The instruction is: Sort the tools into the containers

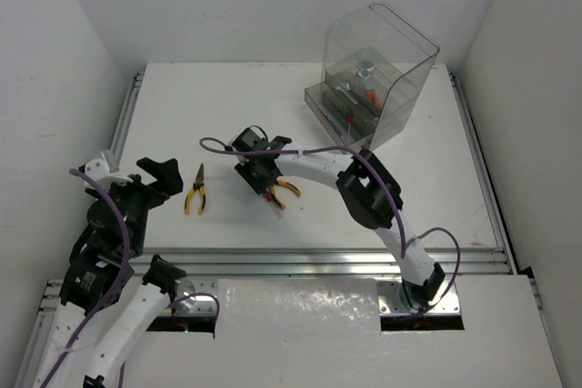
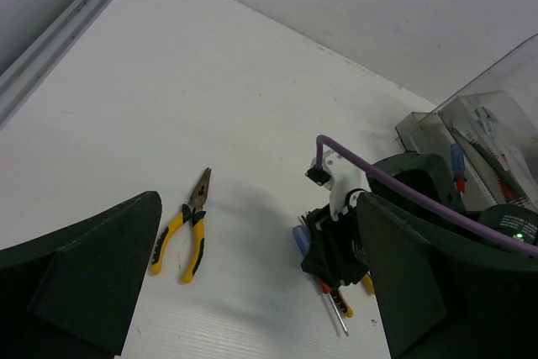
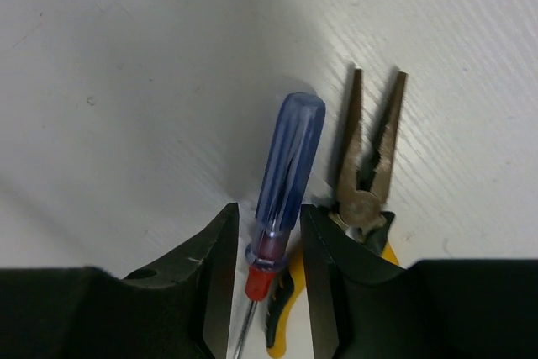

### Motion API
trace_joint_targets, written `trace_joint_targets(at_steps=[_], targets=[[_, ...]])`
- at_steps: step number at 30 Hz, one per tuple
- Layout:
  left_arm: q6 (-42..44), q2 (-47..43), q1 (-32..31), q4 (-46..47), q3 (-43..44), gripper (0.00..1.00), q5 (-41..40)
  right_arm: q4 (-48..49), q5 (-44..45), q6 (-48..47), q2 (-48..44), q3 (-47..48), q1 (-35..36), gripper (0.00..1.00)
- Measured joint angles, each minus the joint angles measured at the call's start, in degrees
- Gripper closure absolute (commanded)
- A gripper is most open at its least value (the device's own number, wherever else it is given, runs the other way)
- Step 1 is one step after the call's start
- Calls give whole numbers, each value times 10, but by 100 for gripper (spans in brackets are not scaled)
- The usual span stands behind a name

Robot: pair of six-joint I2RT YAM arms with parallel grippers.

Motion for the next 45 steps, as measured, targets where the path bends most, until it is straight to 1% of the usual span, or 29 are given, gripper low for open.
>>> trace_joint_targets(at_steps=[2,3,5,7,9,14,18,20,22,24,27,30,31,32,34,35,36,37,39,41,42,44,45], targets=[[0,0,0,0,0,0,0,0,1,1,12,9,4,68],[0,0,0,0,0,0,1,0,2,2,19,13,5,74],[0,-1,0,1,0,0,1,0,4,5,24,20,6,81],[0,-3,0,2,-1,0,1,0,4,6,27,25,10,90],[0,-4,0,3,-2,0,1,-1,3,7,27,26,13,93],[0,-4,0,3,-4,0,1,-2,-14,2,8,19,21,93],[0,-4,0,3,-4,0,1,-28,-9,-27,-59,18,18,93],[0,-4,0,3,-4,0,1,-44,-1,-44,-96,33,7,93],[0,-4,0,3,-4,0,1,-49,13,-63,-129,48,-17,93],[0,-4,0,3,-4,0,1,-50,33,-86,-153,66,-55,93],[0,-4,0,3,-4,0,1,-52,67,-120,-159,105,-122,91],[0,-4,0,3,-4,0,1,-70,100,-154,-142,153,-182,84],[0,-4,0,3,-4,0,1,-72,110,-164,-133,170,-197,74],[0,-4,0,3,-4,0,1,-70,122,-179,-124,184,-209,65],[0,-4,0,3,-4,0,1,-62,138,-196,-110,197,-230,52],[0,-4,0,3,-4,0,1,-60,145,-200,-106,197,-236,44],[0,-4,0,3,-4,0,1,-61,148,-206,-101,197,-242,29],[0,-4,0,3,-4,0,1,-62,150,-208,-96,197,-245,25],[0,-4,0,3,-4,0,1,-66,147,-211,-88,195,-247,24],[0,-2,0,3,-4,0,1,-64,143,-207,-88,180,-241,27],[0,-2,0,3,-4,0,1,-62,140,-205,-88,171,-235,45],[0,1,0,3,-4,0,1,-56,124,-198,-88,151,-220,62],[0,2,0,3,-4,0,1,-47,117,-193,-89,136,-209,100]])
